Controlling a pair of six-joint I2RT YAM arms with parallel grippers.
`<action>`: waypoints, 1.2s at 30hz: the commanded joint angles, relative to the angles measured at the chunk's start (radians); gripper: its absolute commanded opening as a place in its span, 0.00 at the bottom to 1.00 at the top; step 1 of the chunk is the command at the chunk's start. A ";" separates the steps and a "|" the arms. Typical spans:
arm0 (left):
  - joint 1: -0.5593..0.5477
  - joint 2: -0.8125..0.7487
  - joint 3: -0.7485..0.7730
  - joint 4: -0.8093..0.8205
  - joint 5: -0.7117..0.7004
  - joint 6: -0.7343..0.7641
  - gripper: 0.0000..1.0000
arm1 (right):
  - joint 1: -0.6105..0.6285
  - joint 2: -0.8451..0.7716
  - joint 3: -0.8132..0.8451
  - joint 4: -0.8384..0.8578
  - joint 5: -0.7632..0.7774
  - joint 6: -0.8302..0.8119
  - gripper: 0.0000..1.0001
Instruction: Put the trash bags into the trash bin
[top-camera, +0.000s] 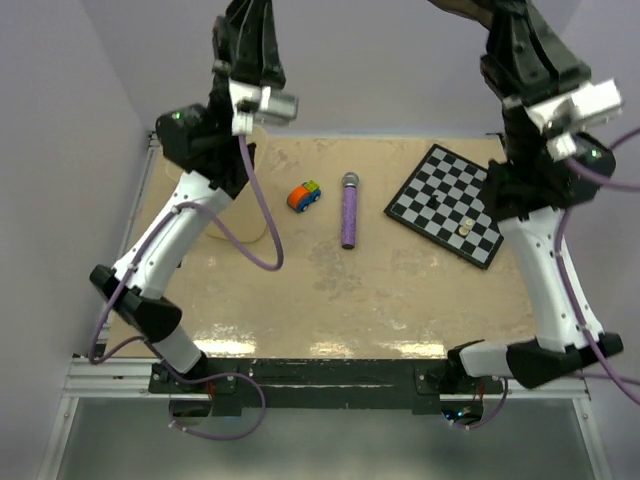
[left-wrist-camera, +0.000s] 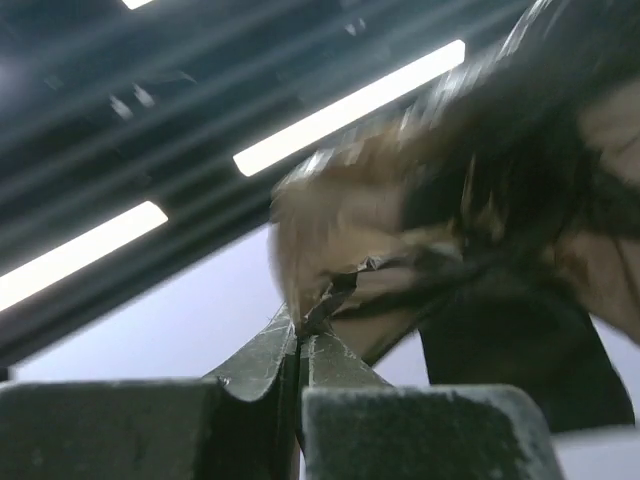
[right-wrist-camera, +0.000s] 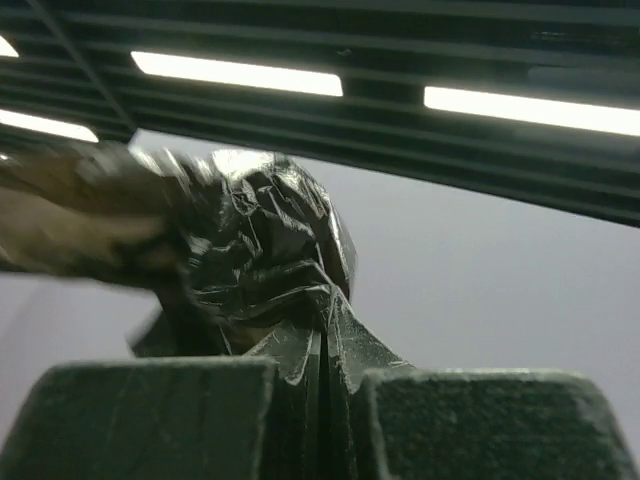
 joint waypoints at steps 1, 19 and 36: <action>-0.003 -0.103 -0.526 0.393 0.106 0.242 0.00 | -0.021 -0.070 -0.516 0.000 0.073 -0.279 0.00; -0.026 -0.744 -1.286 -0.889 0.222 -0.035 0.00 | -0.027 -0.645 -0.952 -1.049 -0.155 -0.116 0.00; 0.134 -0.024 -0.186 -0.876 -0.329 -0.329 0.00 | -0.052 0.297 0.047 -0.589 0.265 -0.033 0.00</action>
